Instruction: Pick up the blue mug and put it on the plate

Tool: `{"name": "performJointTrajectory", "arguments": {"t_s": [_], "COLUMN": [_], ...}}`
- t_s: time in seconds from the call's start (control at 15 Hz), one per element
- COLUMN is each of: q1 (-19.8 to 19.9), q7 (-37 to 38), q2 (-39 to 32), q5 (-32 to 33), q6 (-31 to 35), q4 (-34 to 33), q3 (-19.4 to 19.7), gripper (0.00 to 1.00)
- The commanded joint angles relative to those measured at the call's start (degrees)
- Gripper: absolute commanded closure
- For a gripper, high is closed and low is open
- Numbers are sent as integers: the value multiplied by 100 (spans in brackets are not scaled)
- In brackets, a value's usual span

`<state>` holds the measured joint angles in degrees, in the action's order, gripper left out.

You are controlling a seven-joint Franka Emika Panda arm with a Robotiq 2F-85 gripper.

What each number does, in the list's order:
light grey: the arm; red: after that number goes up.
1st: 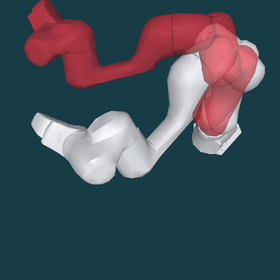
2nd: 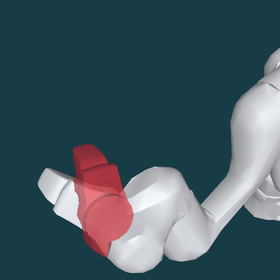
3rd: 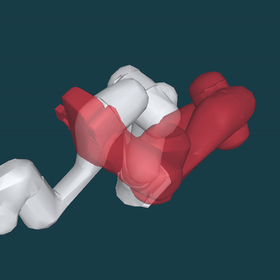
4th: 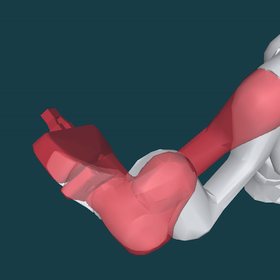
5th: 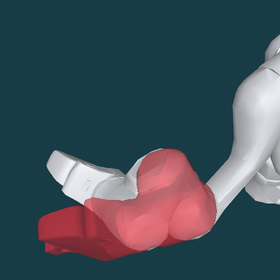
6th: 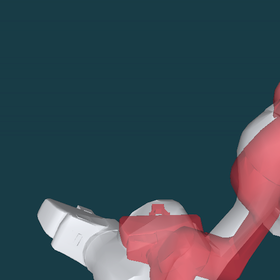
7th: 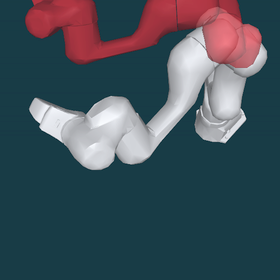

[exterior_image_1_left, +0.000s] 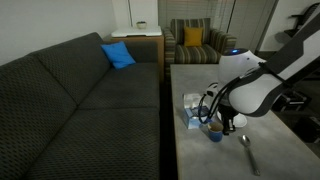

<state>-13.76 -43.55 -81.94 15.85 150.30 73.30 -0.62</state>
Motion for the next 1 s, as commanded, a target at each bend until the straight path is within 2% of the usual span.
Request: {"name": "performJointTrajectory", "arguments": {"t_s": [0.0,0.27,0.67,0.93], "q1": [-87,124,604,829], "q7": [257,270,434,538], "q2": [237,300,433,481], "q5": [34,-28,-231,-201], "q6": [77,453,1893,2529], "q4": [390,589,1294,1610], "q3": [198,84,-10,-50], "gripper": [97,97,97,97]}}
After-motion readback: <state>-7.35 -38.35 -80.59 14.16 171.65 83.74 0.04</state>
